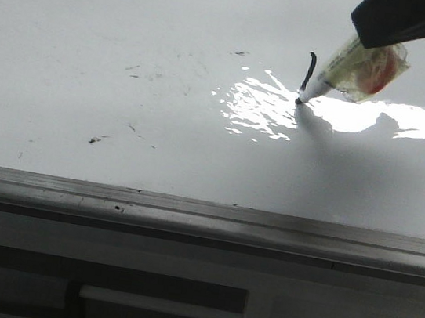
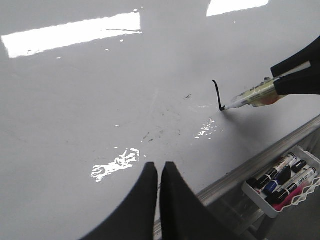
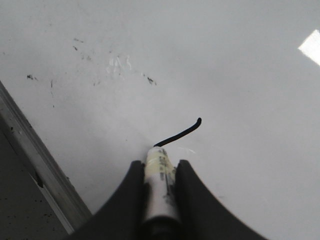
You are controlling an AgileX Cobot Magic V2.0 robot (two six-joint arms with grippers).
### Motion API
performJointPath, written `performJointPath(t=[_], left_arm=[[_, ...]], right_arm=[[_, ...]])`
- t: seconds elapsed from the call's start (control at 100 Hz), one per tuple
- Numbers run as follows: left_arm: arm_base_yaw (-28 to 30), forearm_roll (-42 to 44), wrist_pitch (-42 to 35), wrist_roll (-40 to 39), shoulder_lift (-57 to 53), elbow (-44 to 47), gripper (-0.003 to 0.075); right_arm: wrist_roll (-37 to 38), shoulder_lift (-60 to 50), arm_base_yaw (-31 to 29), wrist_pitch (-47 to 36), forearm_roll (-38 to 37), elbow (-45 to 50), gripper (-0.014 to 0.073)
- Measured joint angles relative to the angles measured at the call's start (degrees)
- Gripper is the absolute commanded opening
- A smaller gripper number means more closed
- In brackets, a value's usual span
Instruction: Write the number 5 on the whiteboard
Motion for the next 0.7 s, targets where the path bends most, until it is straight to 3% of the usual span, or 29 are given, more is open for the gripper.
performJointPath(t=[0.24, 0.39, 0.5, 0.7], left_arm=[[0.0, -0.09, 0.0, 0.0, 0.0, 0.0, -0.002], [0.0, -0.09, 0.0, 0.0, 0.0, 0.0, -0.002], [0.0, -0.09, -0.35, 0.0, 0.0, 0.0, -0.002], [0.0, -0.09, -1.61, 0.0, 0.0, 0.0, -0.002]], right_arm=[[4.38, -5.16, 0.22, 10.4, -1.02, 0.0, -0.0063], [4.64, -8.31, 0.01, 15.35, 3.05, 0.56, -0.0063], [4.68, -8.69, 0.01, 13.71, 6.35, 2.68, -0.0063], [4.9, -3.71, 0.01, 2.52, 11.59, 4.77, -0.0063]])
